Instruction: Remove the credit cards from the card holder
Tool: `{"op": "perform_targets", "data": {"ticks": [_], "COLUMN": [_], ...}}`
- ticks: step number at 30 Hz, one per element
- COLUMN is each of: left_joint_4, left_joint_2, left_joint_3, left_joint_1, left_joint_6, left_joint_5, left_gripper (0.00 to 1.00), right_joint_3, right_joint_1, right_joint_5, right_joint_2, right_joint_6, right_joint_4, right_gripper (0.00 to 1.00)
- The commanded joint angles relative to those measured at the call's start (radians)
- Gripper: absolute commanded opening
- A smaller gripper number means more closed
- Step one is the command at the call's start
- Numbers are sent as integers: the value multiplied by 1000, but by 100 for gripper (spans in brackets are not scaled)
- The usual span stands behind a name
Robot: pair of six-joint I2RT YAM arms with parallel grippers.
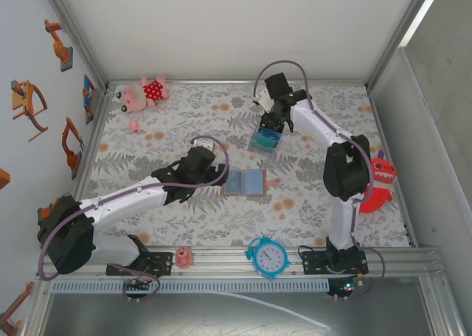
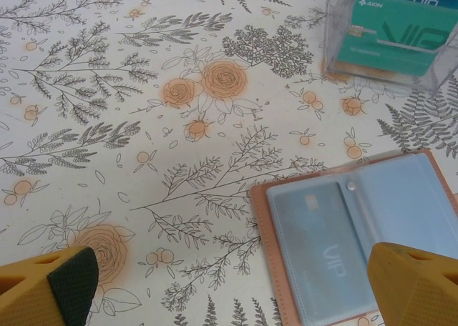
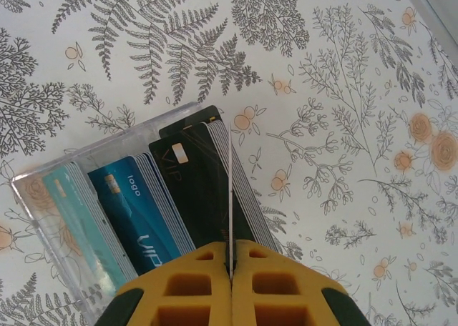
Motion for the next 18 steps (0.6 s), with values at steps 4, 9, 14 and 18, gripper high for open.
{"op": "perform_targets", "data": {"ticks": [4,9,14,18], "left_joint_4": [-17,-20,-14,-13], "left_joint_2": [-21,-20,-22,-23], "left_joint_3": [-7,-1,0,0], "left_joint_1": [14,25,38,45], "left_joint_6": [-7,4,6,7], "left_joint_5": [-19,-15,-7,-4], "left_gripper": [97,97,97,97], "right_joint_3": [36,55,69,93], "right_joint_1": [-19,-29,-32,-32], "right_joint_5": [-81,-105,-105,-101], "right_joint_2": [28,46,65,93], "right_joint_6": [-67,-85,-99,-107], "right_joint_4": [-47,-67,-84,-109], "right_gripper": [0,0,0,0]}}
